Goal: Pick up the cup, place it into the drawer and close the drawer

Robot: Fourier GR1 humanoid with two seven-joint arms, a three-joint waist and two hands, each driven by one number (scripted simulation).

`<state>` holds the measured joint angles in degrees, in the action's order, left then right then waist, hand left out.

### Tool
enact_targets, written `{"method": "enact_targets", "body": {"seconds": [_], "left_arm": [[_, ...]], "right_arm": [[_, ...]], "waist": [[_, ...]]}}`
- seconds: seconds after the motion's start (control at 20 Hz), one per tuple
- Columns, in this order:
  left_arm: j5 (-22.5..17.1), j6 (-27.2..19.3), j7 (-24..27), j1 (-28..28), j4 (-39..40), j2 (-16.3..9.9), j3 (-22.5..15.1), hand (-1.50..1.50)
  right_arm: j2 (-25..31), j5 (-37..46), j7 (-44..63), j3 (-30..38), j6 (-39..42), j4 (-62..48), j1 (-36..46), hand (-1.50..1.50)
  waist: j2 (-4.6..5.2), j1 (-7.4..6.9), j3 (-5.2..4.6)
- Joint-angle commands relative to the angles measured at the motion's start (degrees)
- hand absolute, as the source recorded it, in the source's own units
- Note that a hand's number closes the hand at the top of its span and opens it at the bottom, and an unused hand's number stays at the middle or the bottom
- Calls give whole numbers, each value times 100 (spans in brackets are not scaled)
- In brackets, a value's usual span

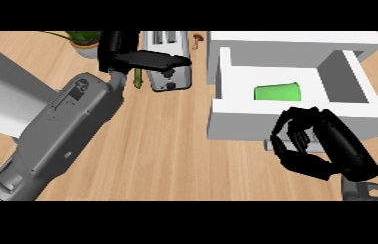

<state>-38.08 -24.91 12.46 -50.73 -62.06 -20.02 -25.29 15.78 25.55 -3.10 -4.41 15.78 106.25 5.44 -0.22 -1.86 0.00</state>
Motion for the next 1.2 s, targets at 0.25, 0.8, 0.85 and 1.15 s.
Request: {"method": "enact_targets", "body": {"seconds": [0.25, 0.8, 0.85, 1.15], "left_arm": [[-102, 306, -139, 1039, -1048, -674, 290, -150], [-57, 921, 231, 2349, -1698, -1111, 836, -150], [-288, 1347, 164, 2244, -1536, -1363, 1191, -150], [-227, 1394, 52, 2430, -1751, -1422, 1226, -150]], "right_arm": [[-50, 2255, -405, -1024, -996, -2093, 865, 150], [-523, 2704, -1603, -417, -2218, -6137, 2881, 150], [-578, 2766, -1434, -389, -2131, -6212, 3215, 150], [-500, 2527, -1956, 216, -2302, -7970, 4262, 150]], "waist": [[30, -92, 4], [66, -34, 8], [64, 0, 4], [112, -111, 11]]}}
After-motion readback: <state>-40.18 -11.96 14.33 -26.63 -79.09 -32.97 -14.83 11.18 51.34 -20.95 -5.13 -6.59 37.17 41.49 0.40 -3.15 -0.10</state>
